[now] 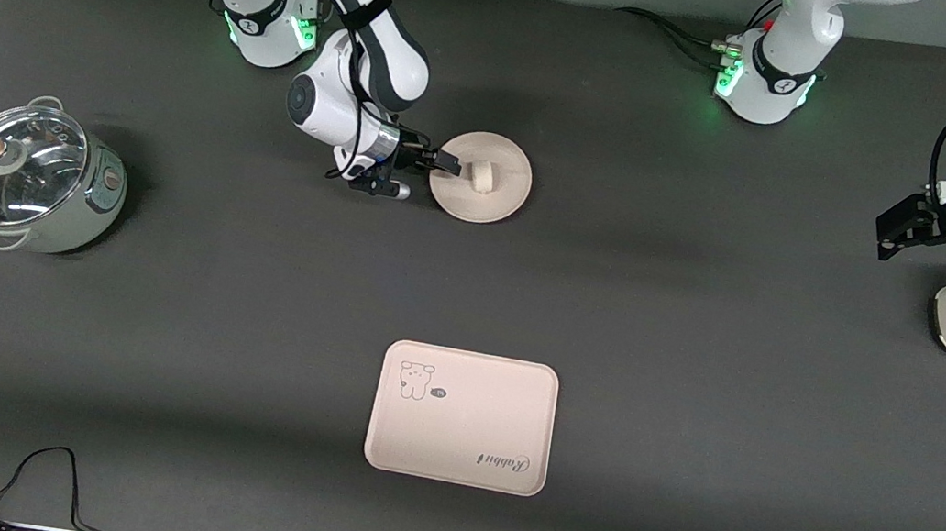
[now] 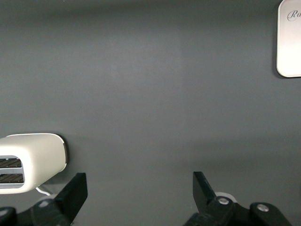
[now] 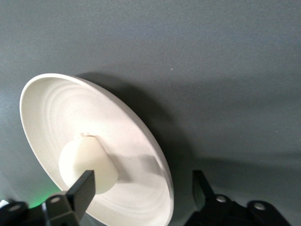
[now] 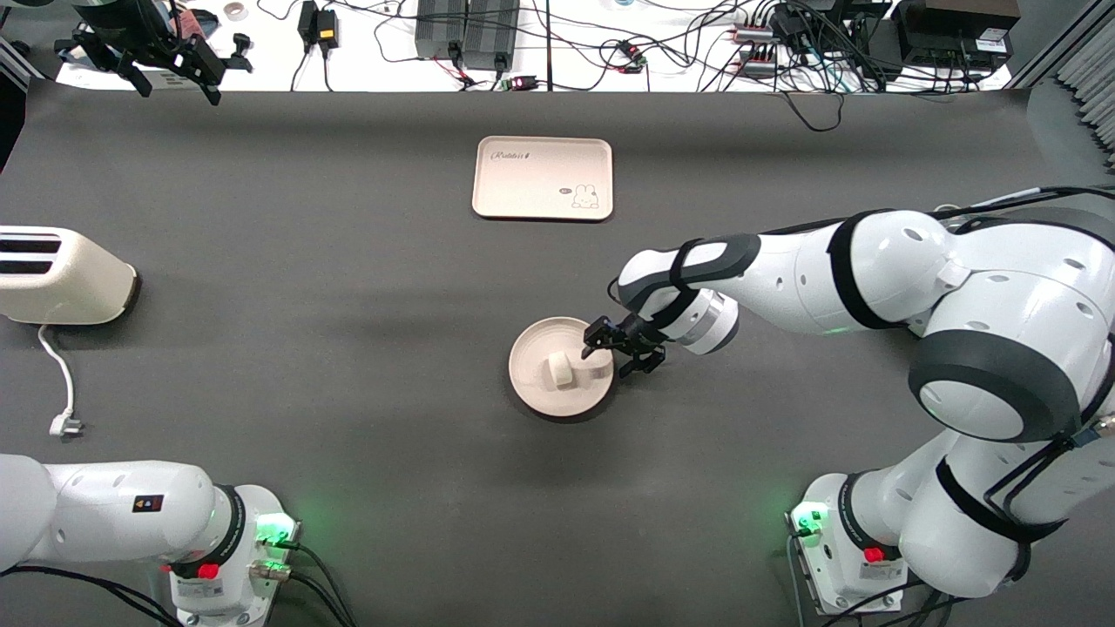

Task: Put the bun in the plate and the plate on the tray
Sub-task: 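Grasp the plate rim with the right gripper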

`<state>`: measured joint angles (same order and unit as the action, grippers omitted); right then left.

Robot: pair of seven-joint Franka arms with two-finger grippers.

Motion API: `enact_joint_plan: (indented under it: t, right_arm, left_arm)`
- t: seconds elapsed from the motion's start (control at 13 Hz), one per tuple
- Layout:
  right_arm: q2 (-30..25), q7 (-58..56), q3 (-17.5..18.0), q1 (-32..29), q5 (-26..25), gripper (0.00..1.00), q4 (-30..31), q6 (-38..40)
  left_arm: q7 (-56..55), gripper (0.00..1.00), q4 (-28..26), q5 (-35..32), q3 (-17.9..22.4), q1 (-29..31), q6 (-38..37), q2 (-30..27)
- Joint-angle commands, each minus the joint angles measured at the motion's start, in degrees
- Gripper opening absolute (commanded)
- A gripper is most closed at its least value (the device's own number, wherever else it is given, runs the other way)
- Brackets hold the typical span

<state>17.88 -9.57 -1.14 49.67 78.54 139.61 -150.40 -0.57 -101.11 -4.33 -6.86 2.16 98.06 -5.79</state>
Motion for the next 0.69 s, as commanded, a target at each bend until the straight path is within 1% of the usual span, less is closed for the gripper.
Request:
enact_joint_plan:
  t: [0.0,0.08,0.23,0.31,0.38,0.46,0.62]
  right_arm:
    - [0.5,-2.1,-0.7,1.6,2.1,0.78,-0.7,-1.2]
    - [0.6,-2.2,-0.7,1.7,2.1,0.68,-0.7,-1.8]
    - [1.1,-4.1,-0.7,2.7,2.1,0.44,-0.7,-2.4]
    - [1.3,-4.6,-0.6,2.8,2.3,0.30,-0.7,-3.5]
    - [1.5,-4.6,-0.6,2.8,2.3,0.13,-0.7,-3.9]
    - [1.5,-4.6,-0.6,2.9,2.3,0.00,-0.7,-4.4]
    - [1.5,-4.6,-0.4,4.0,2.4,0.00,-0.6,-6.3]
  left_arm:
    - [1.0,1.00,-0.7,1.0,0.0,0.3,-0.5,-0.6]
    - [1.0,1.00,-0.7,1.8,0.0,0.3,-0.7,-0.5]
    - [1.7,1.00,-0.7,2.4,-0.1,-0.1,-3.7,-0.5]
    - [1.7,1.00,-0.8,3.2,-0.1,-0.1,-4.0,-0.3]
    - [1.7,1.00,-0.8,5.7,0.0,0.3,-4.4,0.4]
    - [1.7,1.00,-0.8,6.3,0.1,0.3,-4.8,0.4]
    - [1.6,1.00,-0.8,5.9,0.1,0.3,-6.2,0.3]
